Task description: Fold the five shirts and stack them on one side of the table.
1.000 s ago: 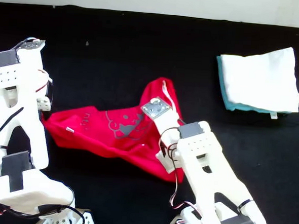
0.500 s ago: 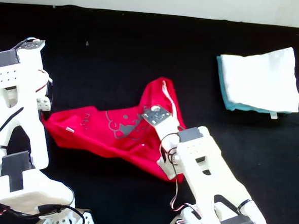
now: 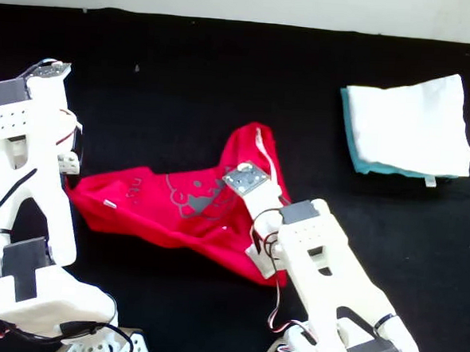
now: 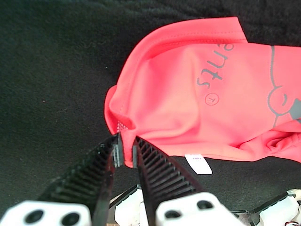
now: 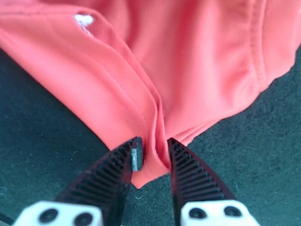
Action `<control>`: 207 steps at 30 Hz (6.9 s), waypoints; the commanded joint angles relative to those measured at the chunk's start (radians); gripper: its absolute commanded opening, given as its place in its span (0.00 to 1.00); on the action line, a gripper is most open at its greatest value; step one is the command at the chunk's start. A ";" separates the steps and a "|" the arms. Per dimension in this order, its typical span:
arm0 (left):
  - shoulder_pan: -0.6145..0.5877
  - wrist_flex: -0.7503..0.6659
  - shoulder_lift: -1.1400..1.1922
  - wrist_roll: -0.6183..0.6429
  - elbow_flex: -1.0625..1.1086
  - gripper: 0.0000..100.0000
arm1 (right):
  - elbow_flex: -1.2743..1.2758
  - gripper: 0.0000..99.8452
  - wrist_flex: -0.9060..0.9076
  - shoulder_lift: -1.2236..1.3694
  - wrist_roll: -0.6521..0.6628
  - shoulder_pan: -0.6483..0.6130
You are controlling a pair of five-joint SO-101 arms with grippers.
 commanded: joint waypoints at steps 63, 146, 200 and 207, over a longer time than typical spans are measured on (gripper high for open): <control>0.074 0.164 -0.019 0.000 -0.260 0.01 | -0.641 0.01 0.392 -0.033 0.006 0.157; 0.150 -0.362 -0.251 -0.078 -0.361 0.01 | -1.337 0.01 -0.180 0.236 0.218 0.372; 0.174 0.008 0.231 -0.216 0.065 0.01 | -0.334 0.01 0.309 -0.068 0.180 0.424; 0.176 -0.043 0.232 -0.216 0.116 0.01 | -0.160 0.01 0.173 -0.074 0.203 0.426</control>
